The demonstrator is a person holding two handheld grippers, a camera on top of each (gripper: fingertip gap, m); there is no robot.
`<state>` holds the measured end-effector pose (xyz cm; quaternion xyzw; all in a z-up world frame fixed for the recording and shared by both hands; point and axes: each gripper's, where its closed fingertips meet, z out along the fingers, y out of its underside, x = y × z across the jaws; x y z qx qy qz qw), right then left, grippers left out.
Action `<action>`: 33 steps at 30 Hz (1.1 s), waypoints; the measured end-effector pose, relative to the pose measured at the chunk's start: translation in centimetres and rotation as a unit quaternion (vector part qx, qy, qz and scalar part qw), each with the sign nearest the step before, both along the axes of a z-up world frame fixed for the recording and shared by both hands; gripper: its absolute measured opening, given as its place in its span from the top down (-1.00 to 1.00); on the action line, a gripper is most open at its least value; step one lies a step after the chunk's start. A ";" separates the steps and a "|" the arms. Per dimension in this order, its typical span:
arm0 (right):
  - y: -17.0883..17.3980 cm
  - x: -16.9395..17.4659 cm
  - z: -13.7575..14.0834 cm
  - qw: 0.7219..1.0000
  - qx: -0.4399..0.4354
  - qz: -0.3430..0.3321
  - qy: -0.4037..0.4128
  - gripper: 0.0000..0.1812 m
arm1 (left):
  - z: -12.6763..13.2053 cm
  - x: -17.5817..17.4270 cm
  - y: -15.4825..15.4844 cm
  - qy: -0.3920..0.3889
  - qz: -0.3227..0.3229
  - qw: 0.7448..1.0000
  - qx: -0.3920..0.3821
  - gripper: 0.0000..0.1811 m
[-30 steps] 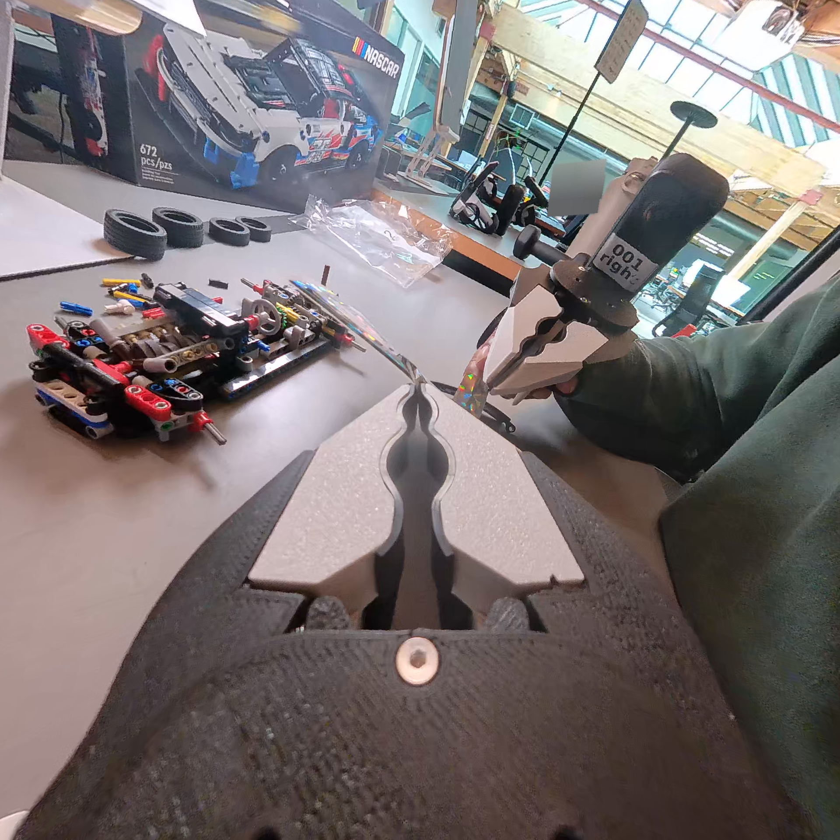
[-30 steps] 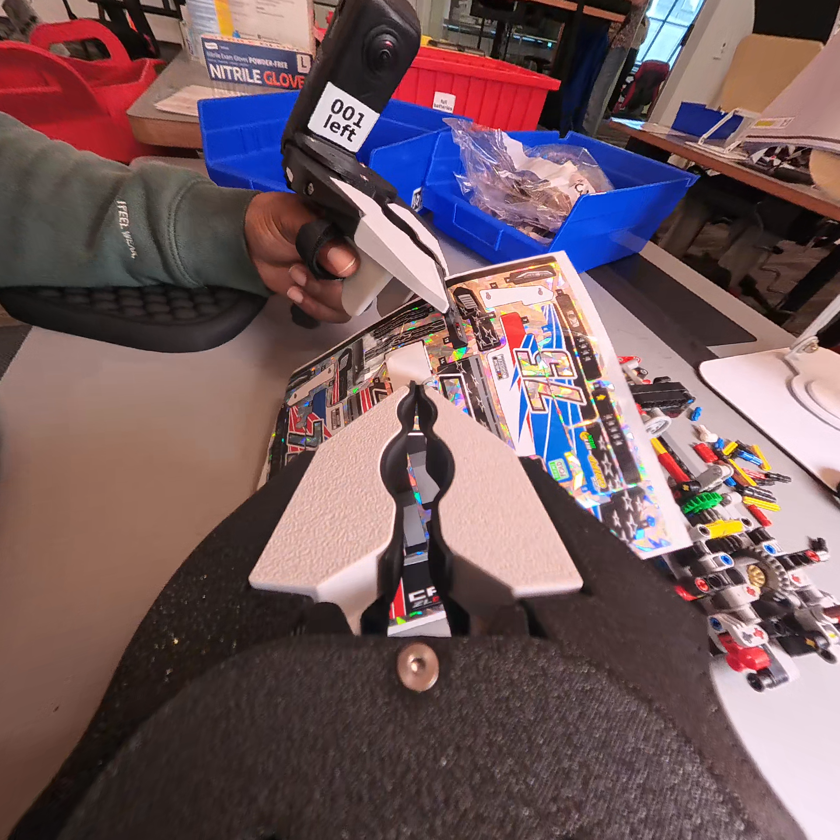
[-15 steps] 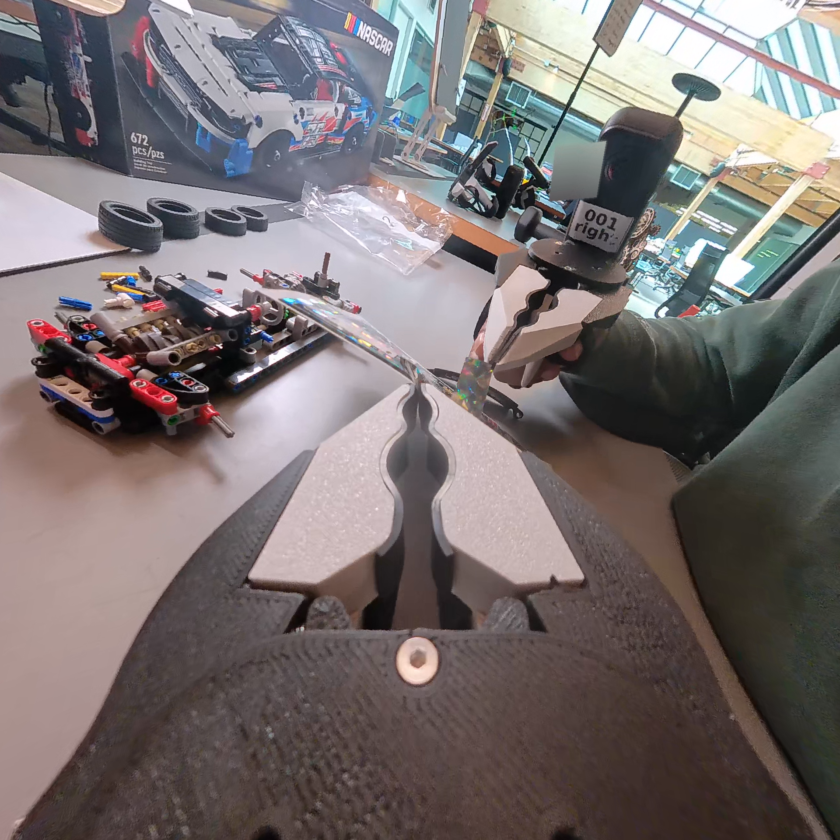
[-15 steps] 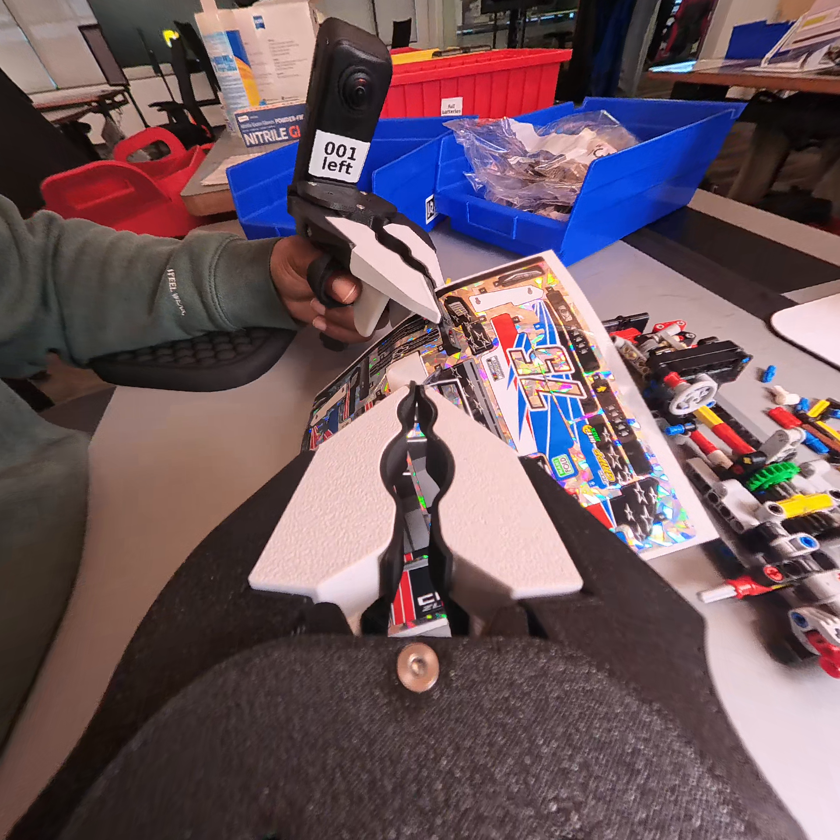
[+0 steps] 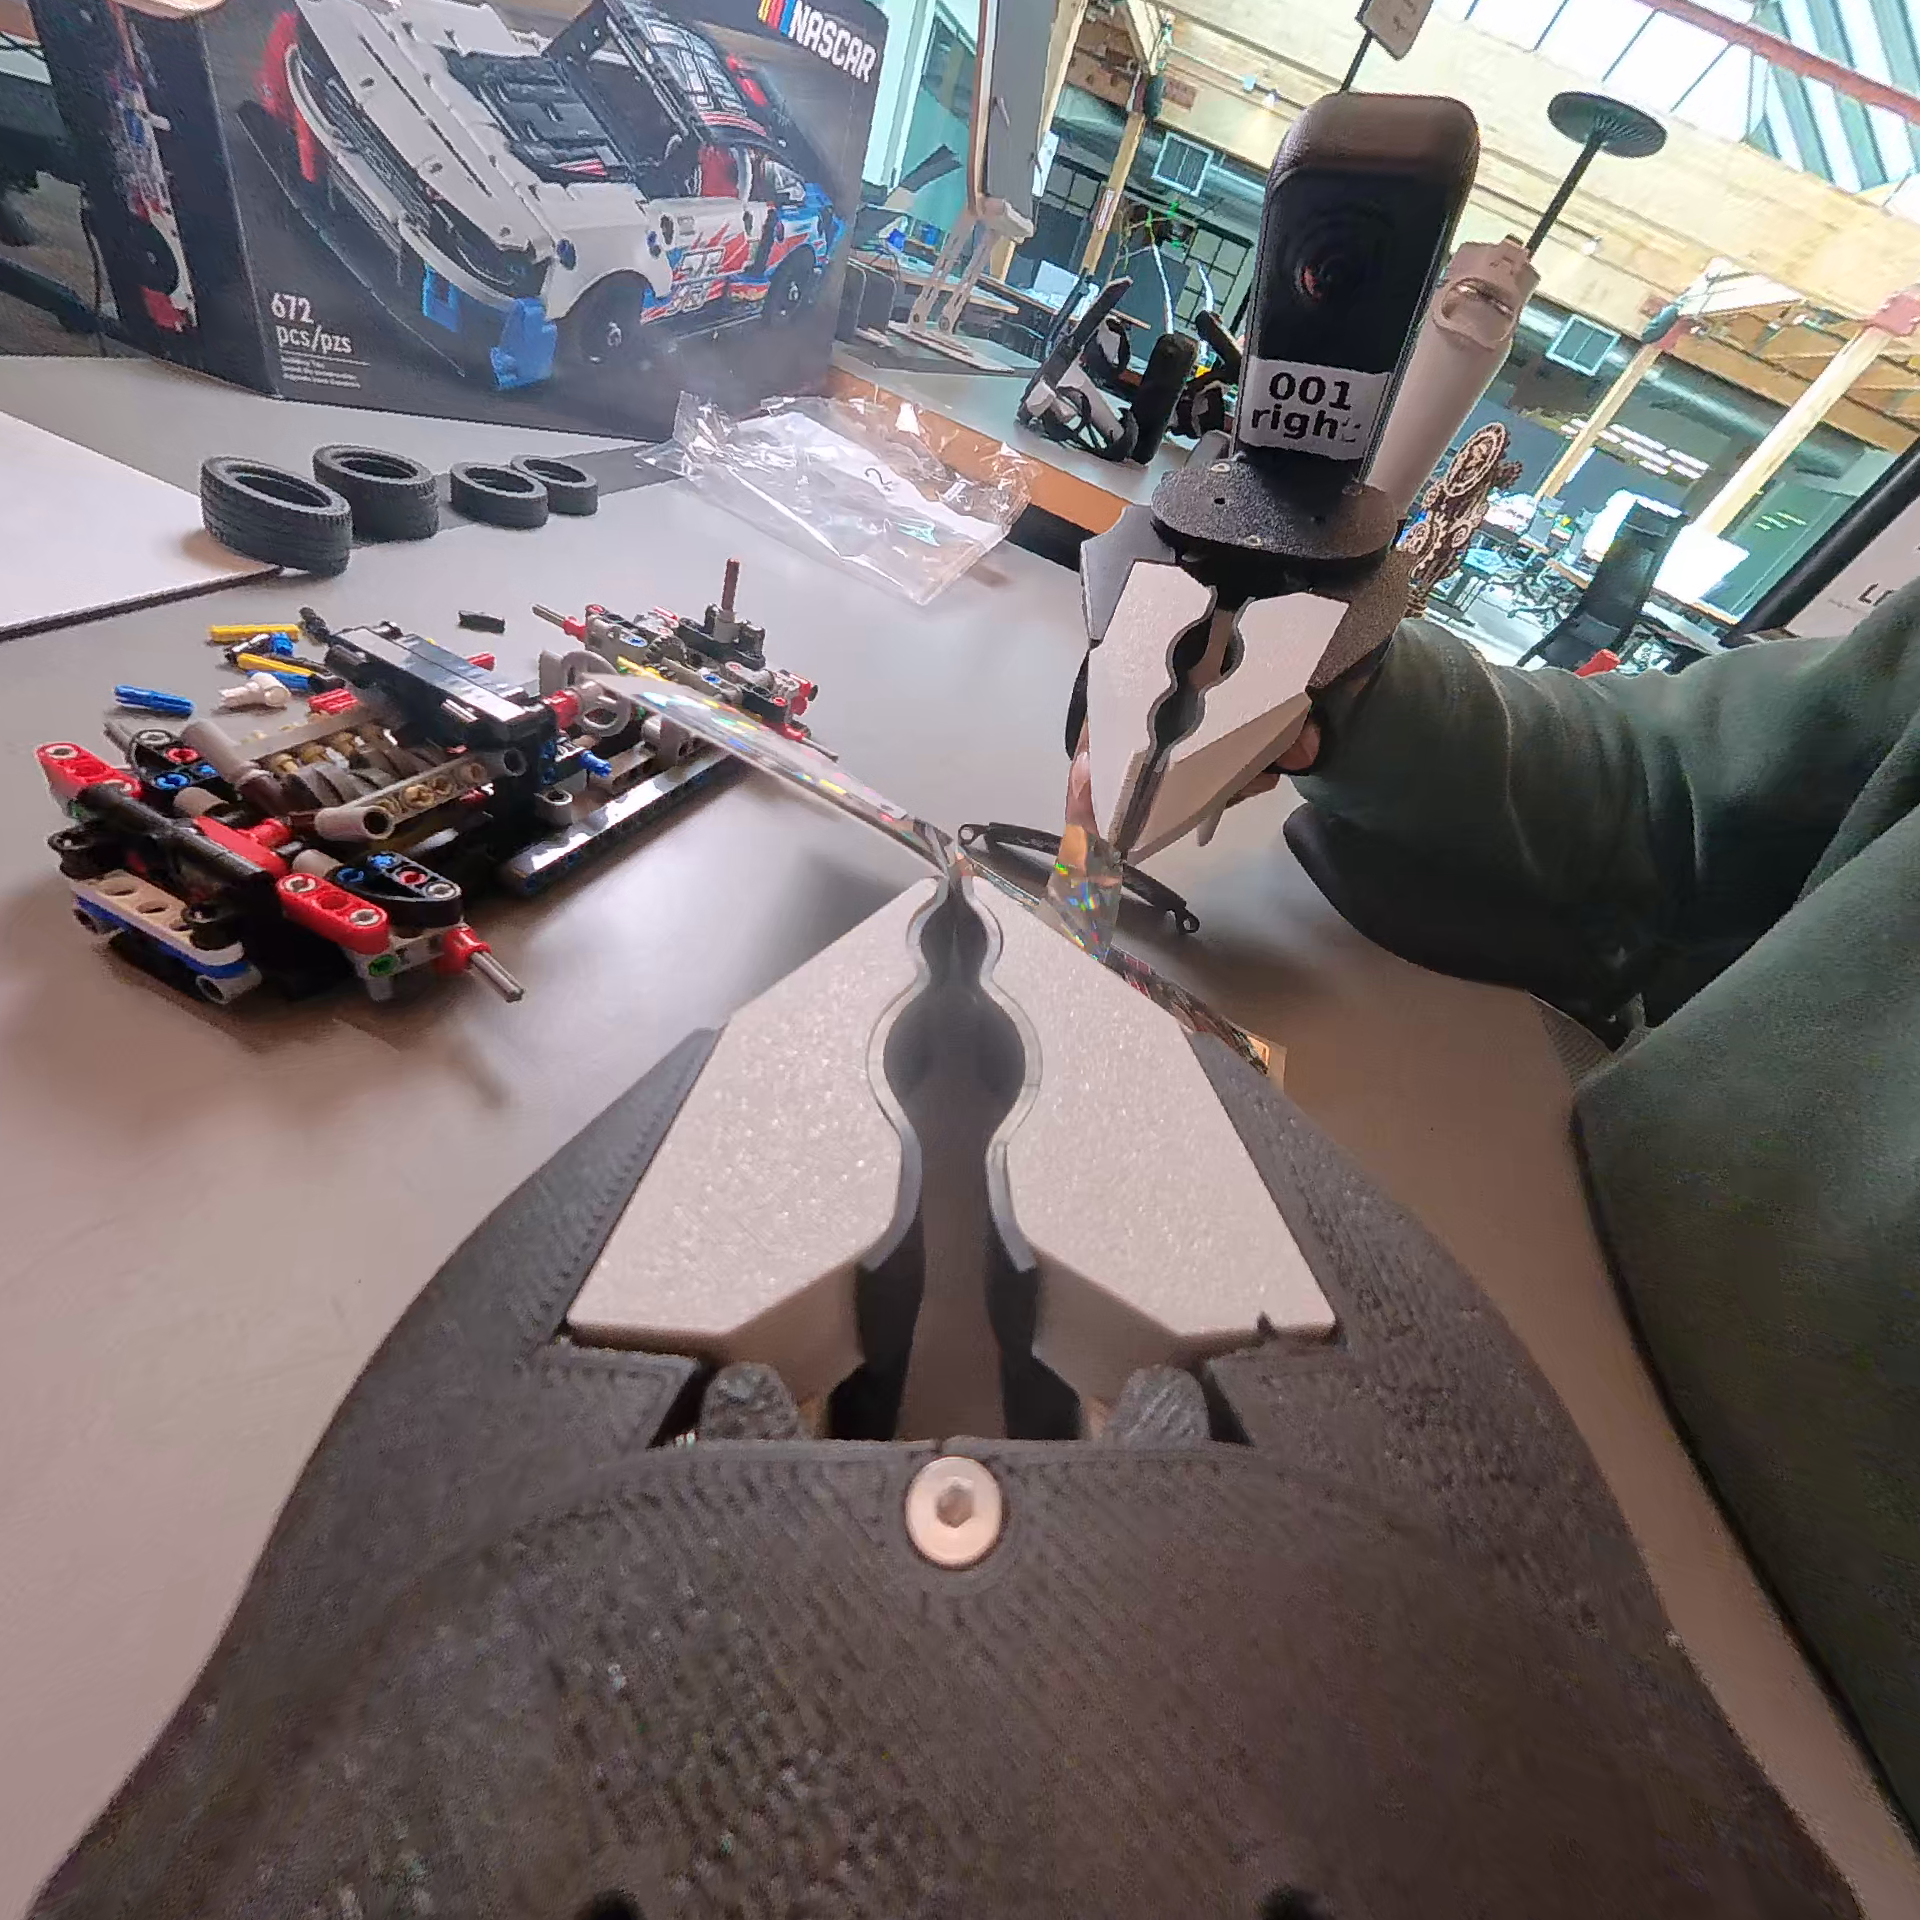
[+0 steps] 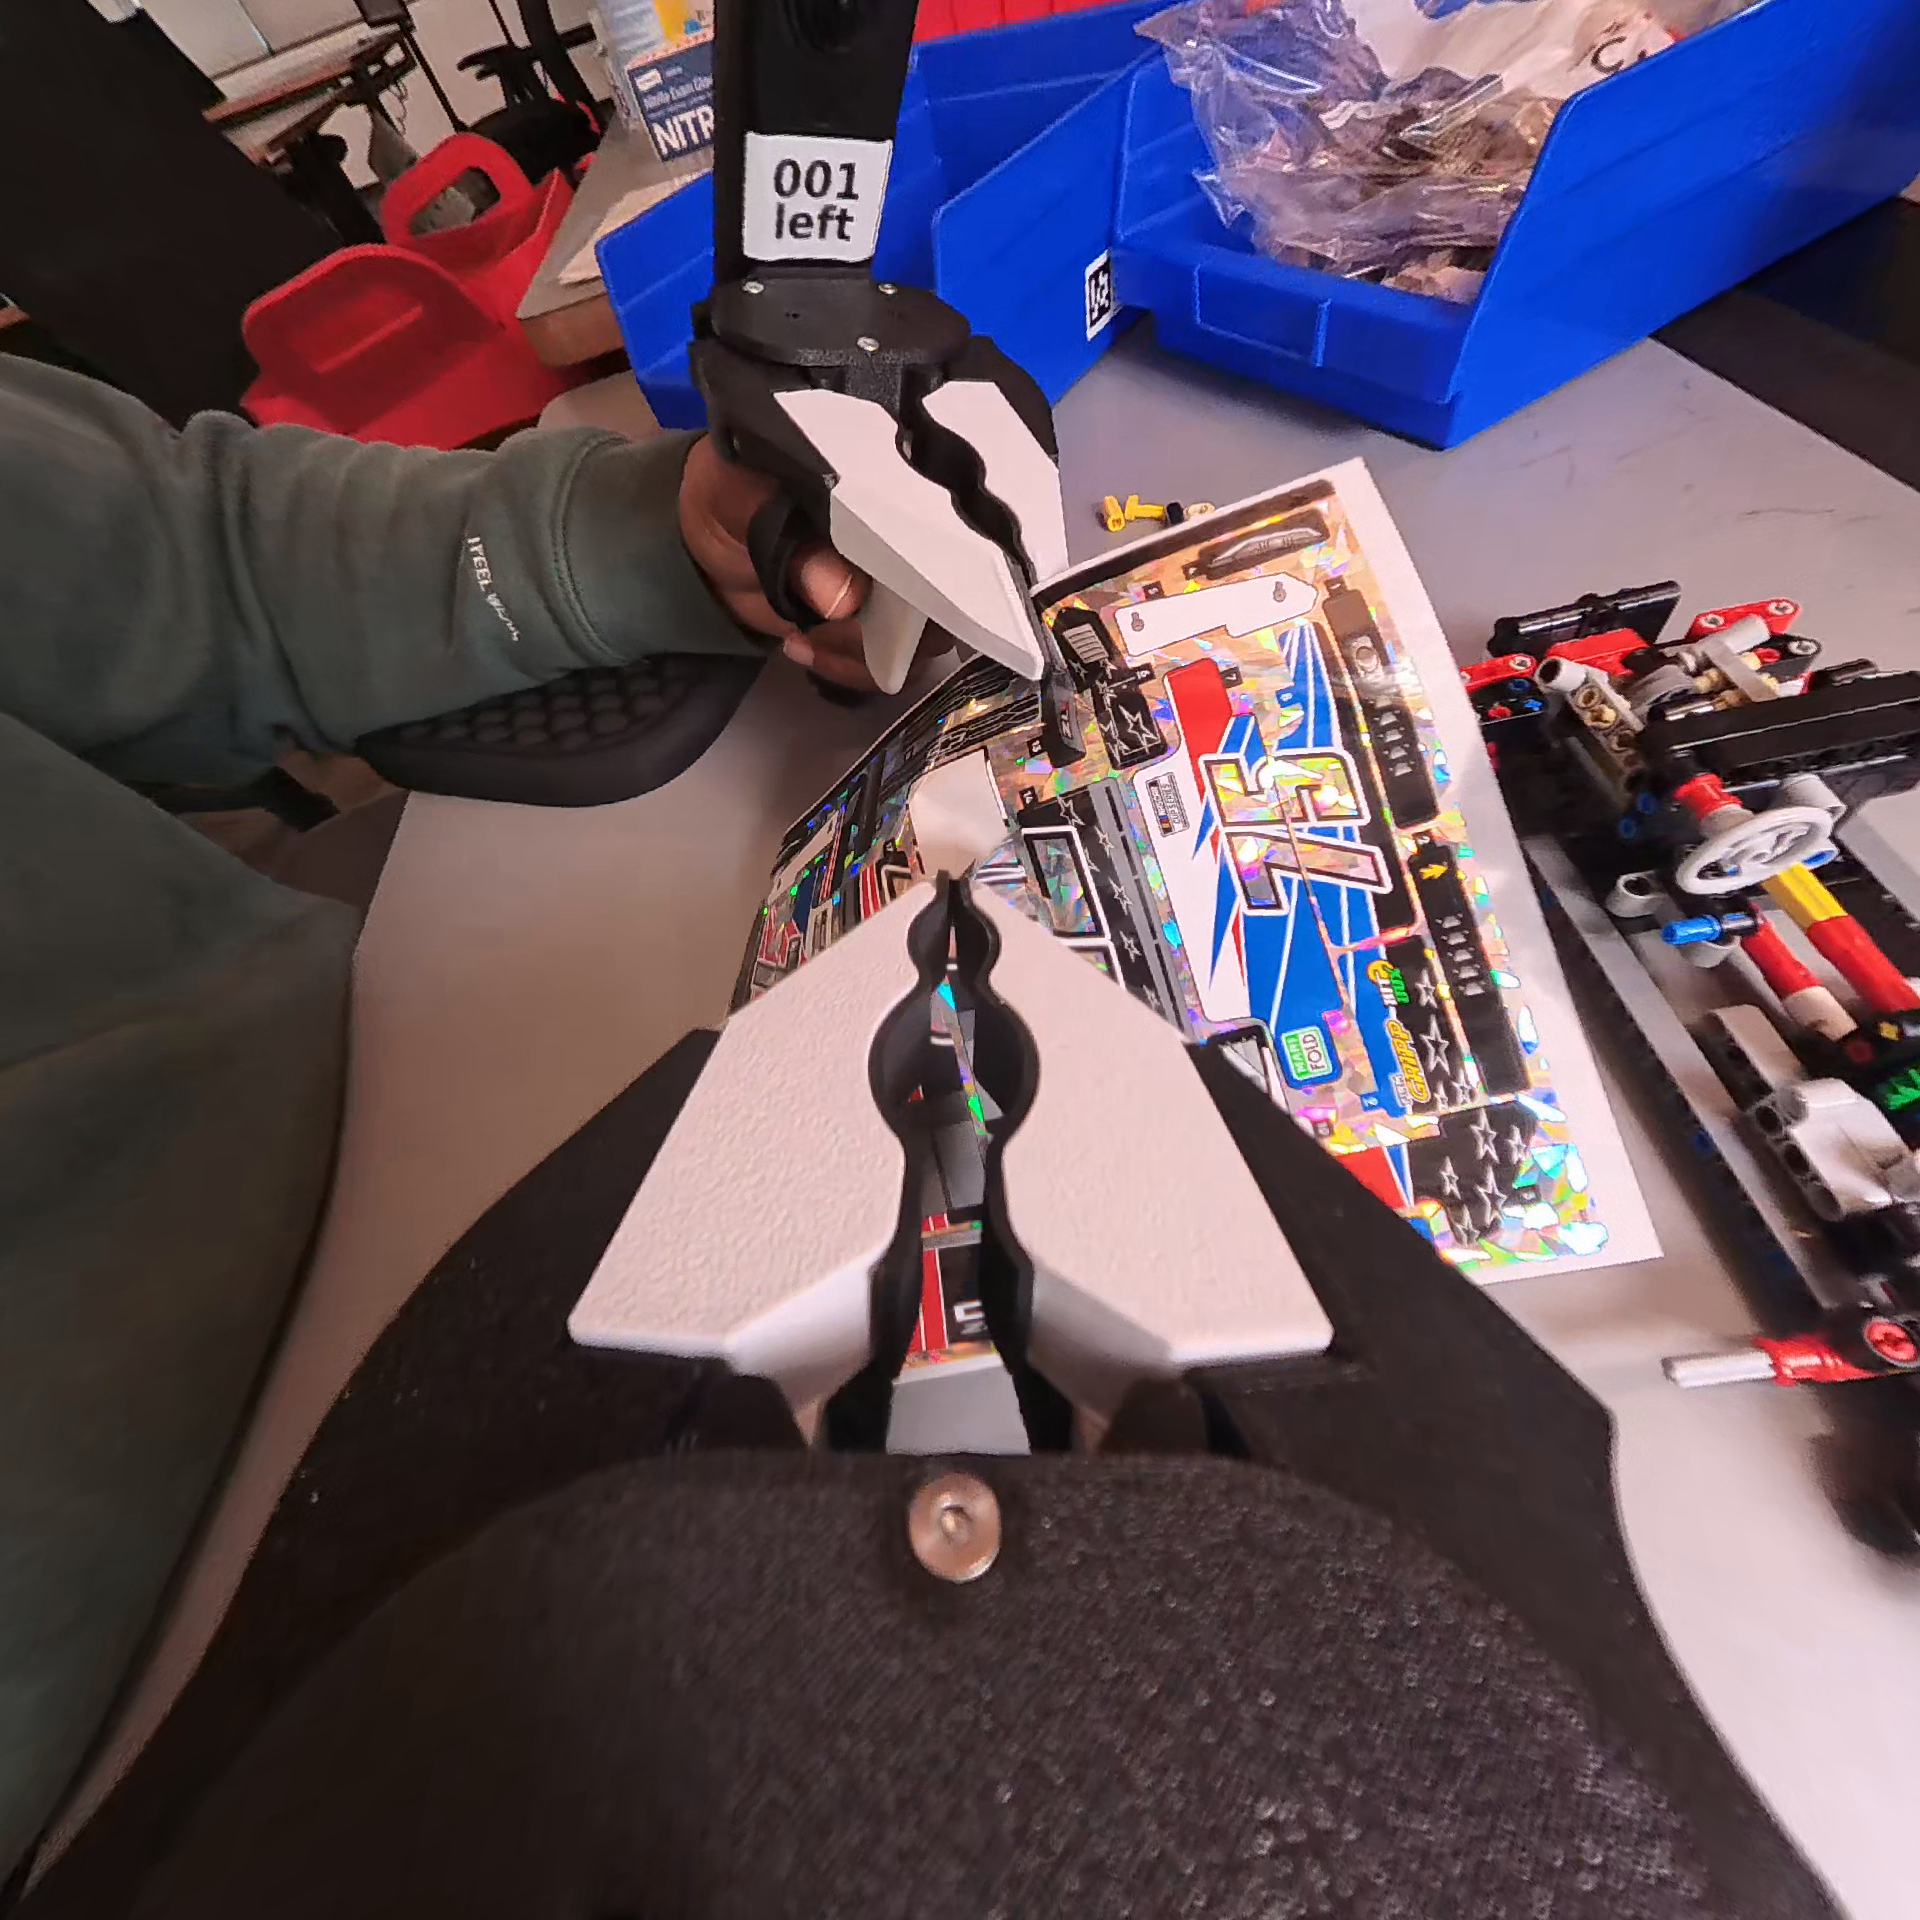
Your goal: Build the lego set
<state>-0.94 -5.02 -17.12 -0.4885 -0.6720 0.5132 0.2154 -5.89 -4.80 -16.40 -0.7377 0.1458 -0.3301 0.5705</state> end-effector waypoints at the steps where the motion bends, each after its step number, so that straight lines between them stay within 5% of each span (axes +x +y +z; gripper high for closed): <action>1: 0.0 0.1 0.0 1.000 0.001 0.001 0.000 1.00 | 0.1 0.0 0.0 0.000 -0.001 1.000 0.002 1.00; 33: 1.0 1.6 1.3 1.000 -0.001 0.009 0.012 1.00 | 1.0 -0.1 -0.4 -0.001 -0.006 0.999 0.034 1.00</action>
